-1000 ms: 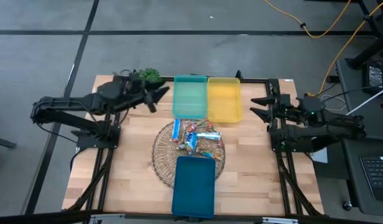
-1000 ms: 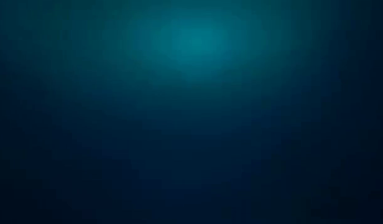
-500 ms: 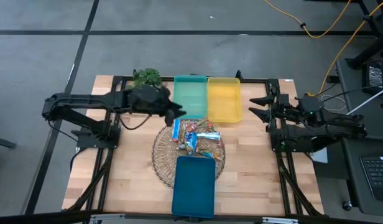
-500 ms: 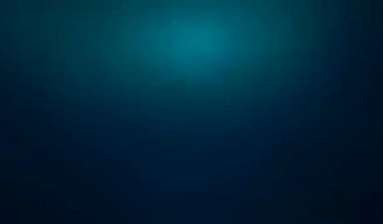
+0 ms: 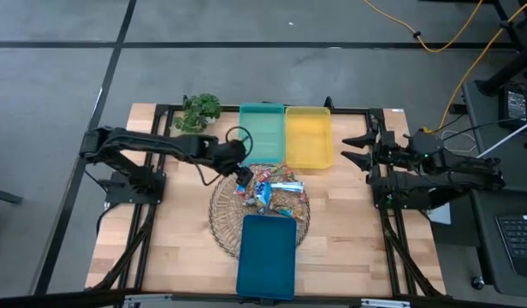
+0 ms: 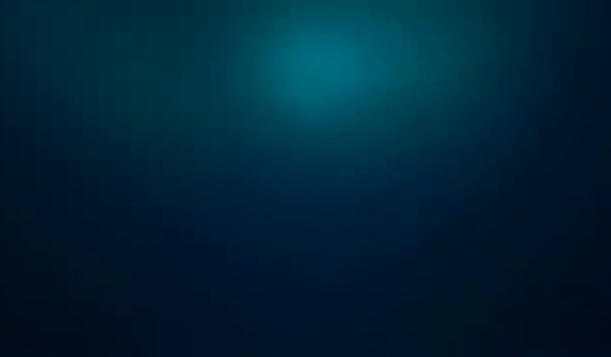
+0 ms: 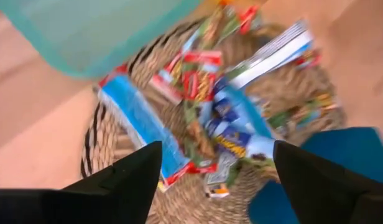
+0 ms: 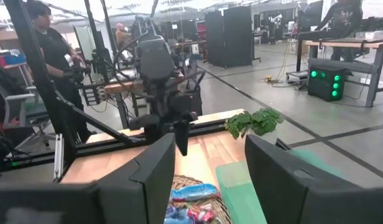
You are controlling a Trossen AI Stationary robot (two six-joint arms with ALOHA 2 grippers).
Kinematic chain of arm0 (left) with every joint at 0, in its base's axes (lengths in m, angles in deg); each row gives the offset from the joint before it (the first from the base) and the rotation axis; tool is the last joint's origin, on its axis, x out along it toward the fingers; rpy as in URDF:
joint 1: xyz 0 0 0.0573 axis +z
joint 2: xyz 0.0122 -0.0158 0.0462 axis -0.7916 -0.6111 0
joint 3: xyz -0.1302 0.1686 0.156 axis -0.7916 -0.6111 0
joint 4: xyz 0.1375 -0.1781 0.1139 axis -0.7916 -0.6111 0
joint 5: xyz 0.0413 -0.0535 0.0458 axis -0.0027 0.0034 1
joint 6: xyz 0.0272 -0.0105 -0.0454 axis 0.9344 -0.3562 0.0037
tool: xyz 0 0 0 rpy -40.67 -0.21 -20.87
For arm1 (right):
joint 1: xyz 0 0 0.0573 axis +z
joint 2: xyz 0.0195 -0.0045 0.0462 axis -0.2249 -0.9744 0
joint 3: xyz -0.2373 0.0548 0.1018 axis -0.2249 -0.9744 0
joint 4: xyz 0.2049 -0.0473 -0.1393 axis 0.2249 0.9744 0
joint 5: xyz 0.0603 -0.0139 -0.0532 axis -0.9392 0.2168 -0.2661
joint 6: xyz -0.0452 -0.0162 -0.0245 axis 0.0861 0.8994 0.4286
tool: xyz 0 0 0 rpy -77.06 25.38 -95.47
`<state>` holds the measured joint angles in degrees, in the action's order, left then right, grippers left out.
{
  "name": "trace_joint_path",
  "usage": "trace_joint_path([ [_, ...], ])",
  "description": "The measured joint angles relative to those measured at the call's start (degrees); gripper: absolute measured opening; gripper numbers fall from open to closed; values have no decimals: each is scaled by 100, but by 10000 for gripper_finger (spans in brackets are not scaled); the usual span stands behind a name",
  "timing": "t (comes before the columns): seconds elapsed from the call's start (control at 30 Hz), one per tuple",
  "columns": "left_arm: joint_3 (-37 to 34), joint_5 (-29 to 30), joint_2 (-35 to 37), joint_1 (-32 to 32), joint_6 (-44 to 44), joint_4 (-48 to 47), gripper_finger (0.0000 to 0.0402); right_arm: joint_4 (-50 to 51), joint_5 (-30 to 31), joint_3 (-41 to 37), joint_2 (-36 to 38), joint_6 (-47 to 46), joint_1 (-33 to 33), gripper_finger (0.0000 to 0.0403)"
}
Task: Pick and place Granola Bars by type
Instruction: Put the red granola bar into the green container
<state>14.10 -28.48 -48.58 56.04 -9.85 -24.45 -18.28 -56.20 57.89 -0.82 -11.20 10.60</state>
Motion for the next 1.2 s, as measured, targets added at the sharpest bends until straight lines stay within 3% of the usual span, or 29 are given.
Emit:
trace_joint_path([
  [0.43, -2, 48, -1323, 26, -111, -165, 302, 24, -11, 0, 1, -1, 0, 196],
  [0.9, -6, 191, -1880, 91, 62, -34, 300, 26, -156, 0, 1, 31, 0, 196],
  [1.2, -4, 147, -1936, 168, 261, 33, 244, 28, -153, 0, 1, 129, 0, 196],
])
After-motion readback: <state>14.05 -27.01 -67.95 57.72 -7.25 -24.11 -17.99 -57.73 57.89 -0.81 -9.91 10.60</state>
